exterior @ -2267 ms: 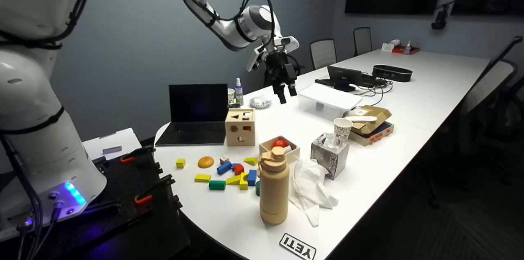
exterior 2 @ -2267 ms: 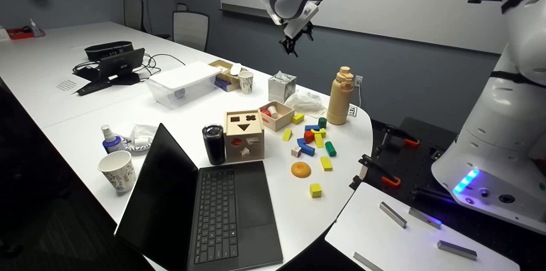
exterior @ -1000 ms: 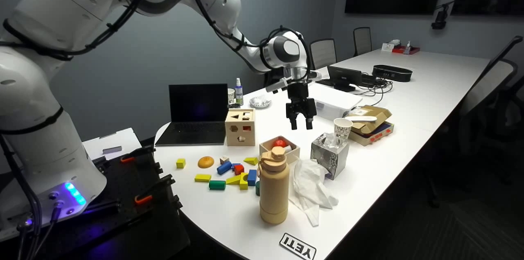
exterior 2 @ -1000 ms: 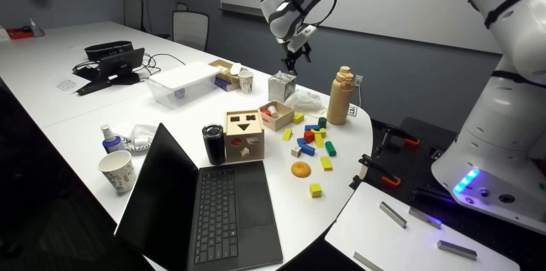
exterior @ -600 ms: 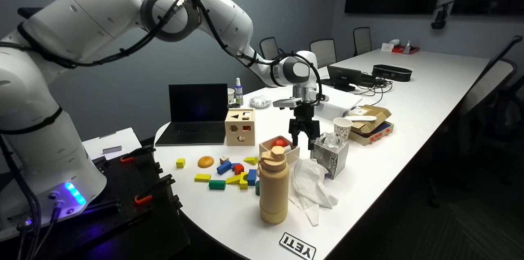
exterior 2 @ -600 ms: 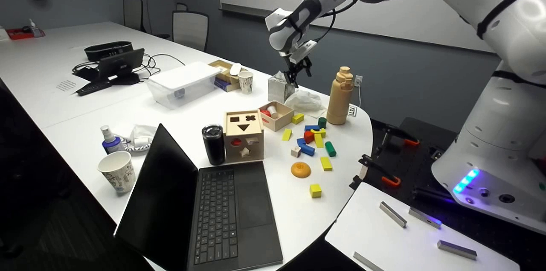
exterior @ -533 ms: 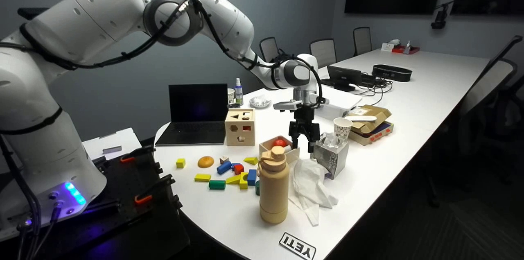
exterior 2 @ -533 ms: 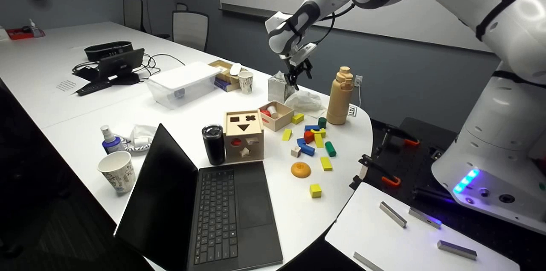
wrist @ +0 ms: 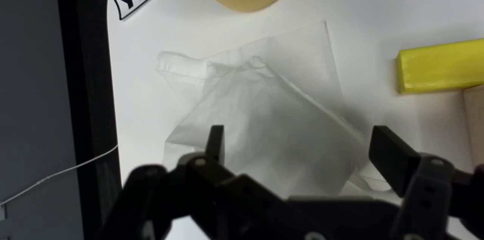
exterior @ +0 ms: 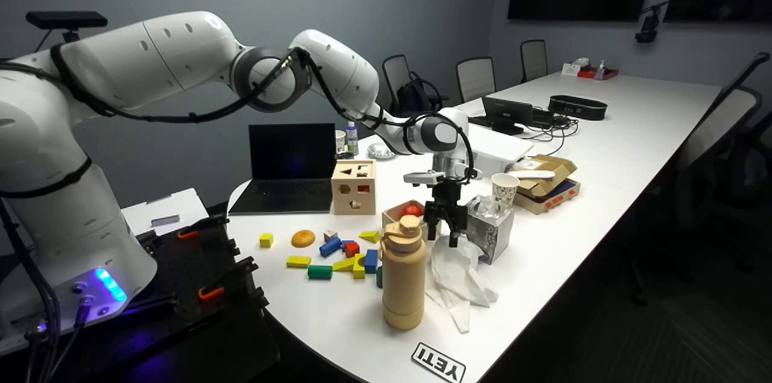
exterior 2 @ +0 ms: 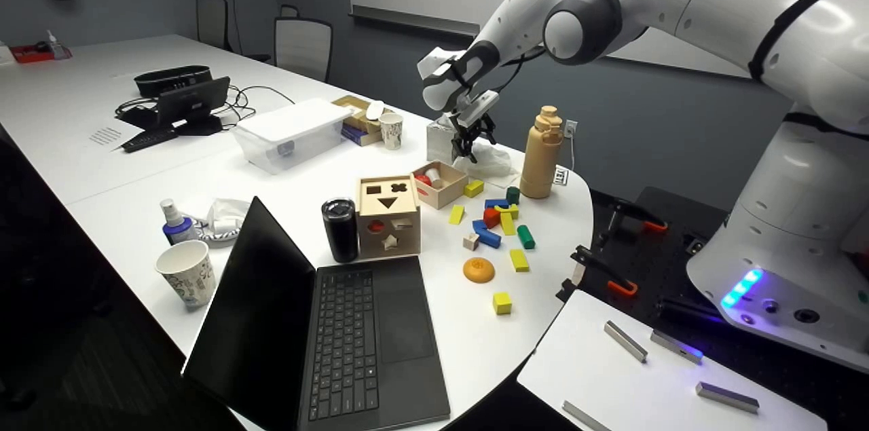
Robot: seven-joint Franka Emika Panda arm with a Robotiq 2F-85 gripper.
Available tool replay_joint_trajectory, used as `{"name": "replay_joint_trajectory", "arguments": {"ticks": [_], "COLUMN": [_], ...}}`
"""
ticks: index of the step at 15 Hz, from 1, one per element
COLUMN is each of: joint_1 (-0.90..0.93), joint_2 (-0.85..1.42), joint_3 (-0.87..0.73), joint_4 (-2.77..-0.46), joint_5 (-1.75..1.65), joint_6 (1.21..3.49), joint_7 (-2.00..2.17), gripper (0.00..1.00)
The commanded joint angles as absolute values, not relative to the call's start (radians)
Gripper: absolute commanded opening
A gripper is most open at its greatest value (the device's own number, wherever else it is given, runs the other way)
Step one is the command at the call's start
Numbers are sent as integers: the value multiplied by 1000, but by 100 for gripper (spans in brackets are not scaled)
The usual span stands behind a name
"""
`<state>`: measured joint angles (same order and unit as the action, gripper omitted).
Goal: Use the napkin to wipe the laptops keyboard
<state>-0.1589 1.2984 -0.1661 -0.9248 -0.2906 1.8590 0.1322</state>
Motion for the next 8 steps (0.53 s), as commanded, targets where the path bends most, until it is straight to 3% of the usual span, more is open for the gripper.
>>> {"name": "replay_joint_trajectory", "arguments": {"ticks": [1, 2, 8], "joint_1": [-142, -140, -137], "joint_2": [1383, 1398, 1489], "joint_3": [-214, -224, -253], "joint_4": [-788, -765, -631], "joint_5": [-280, -283, -290], "joint_6": [1785, 1774, 1723], "joint_7": [150, 160, 159], "gripper": [71, 69, 21]}}
